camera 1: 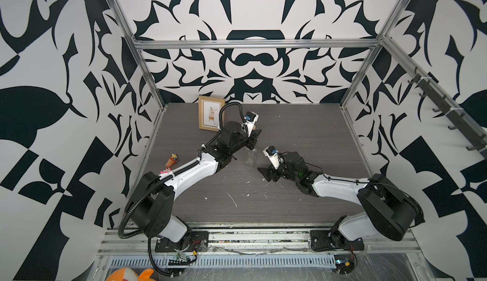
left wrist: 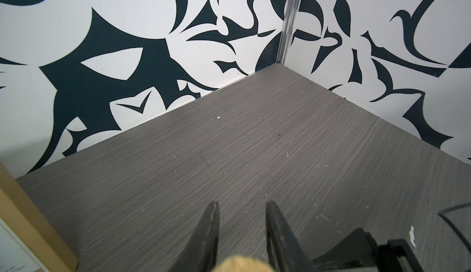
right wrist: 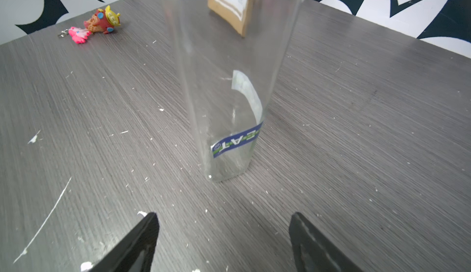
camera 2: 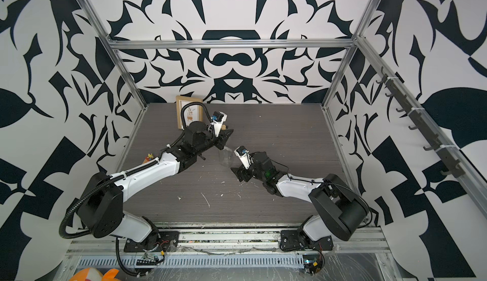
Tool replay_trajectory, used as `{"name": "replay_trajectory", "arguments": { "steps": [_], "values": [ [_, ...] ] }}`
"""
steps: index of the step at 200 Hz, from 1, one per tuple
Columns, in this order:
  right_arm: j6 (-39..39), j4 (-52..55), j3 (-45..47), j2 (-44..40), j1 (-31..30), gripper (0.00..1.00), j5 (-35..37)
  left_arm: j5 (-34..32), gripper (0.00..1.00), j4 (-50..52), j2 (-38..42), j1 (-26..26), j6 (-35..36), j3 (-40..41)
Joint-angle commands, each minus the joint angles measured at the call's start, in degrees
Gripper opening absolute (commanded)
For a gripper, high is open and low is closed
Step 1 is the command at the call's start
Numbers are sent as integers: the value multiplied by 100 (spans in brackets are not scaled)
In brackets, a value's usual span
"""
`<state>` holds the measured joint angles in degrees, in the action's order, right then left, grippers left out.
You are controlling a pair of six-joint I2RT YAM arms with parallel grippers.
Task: Remove the label from the bottle
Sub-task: Tear open the label from the bottle.
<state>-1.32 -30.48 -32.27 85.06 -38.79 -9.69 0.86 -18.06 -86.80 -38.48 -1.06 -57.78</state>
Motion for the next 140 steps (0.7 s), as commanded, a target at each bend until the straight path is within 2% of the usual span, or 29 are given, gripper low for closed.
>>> {"name": "replay_trajectory", "arguments": {
  "steps": [1, 71, 140],
  "values": [
    [210, -542, -369, 77, -33, 83, 44, 2, 0, 792, -271, 24, 10, 342],
    [265, -592, -671, 433, -33, 82, 130, -7, 0, 736, -300, 24, 53, 350],
    [302, -661, -691, 575, -25, 77, 306, 30, 0, 728, -301, 20, 110, 371]
  ]
}}
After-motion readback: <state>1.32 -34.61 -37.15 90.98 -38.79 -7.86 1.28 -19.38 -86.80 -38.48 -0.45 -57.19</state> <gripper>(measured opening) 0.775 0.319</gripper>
